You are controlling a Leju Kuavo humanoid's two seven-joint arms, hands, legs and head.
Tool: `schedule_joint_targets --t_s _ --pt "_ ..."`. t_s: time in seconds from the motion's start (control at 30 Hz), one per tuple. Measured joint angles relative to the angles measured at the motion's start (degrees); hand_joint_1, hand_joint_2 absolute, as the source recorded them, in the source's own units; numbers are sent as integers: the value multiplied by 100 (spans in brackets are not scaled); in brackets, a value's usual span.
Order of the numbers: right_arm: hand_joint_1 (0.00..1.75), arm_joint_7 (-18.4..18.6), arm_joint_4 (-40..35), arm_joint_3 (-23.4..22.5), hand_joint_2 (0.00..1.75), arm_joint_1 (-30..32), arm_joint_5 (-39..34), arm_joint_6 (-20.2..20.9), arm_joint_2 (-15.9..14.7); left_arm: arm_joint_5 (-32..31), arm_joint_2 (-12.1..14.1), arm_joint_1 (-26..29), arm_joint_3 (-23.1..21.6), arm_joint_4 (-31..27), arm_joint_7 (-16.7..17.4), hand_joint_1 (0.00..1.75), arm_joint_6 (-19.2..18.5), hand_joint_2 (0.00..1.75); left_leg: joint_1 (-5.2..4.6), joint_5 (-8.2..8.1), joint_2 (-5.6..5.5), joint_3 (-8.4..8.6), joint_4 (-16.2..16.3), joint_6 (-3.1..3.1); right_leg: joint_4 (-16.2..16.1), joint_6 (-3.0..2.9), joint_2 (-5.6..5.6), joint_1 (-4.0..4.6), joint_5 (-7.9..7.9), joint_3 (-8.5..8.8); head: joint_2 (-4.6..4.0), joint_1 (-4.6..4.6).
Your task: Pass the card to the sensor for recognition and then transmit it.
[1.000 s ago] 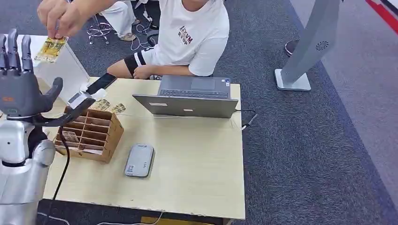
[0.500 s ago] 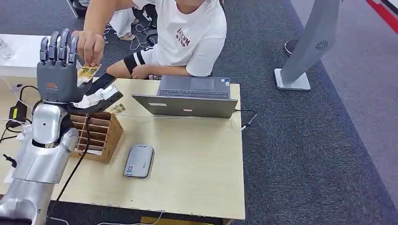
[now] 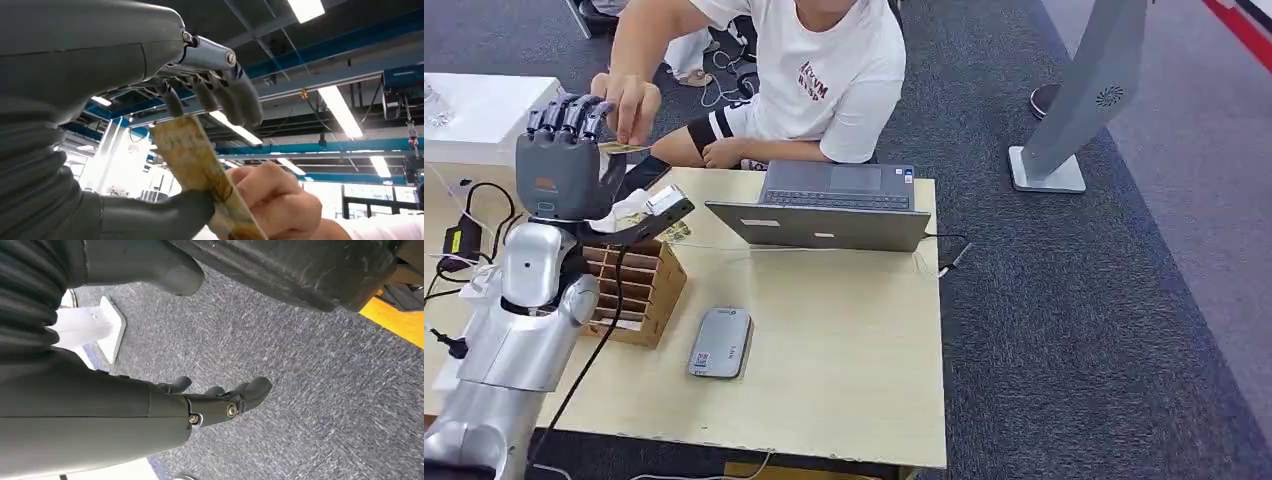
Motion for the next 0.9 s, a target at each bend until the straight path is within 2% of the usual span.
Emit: schedule_joint_targets --t_s 0.47,0.73,0.9 --pt "0 42 0 20 175 -3 4 -9 0 195 -18 45 -90 70 -111 175 11 175 0 0 0 -1 0 0 0 0 -1 0 0 0 0 0" --pt "0 70 0 37 175 -3 0 -55 0 240 -168 325 -197 -11 -129 175 2 175 -1 0 -1 -2 0 0 0 0 -1 -1 0 0 0 2" --pt "0 109 -2 37 175 4 -127 -87 2 507 -269 966 -441 -513 -158 175 -736 175 -3 -4 1 -1 0 2 -1 1 0 -3 -2 0 0 2"
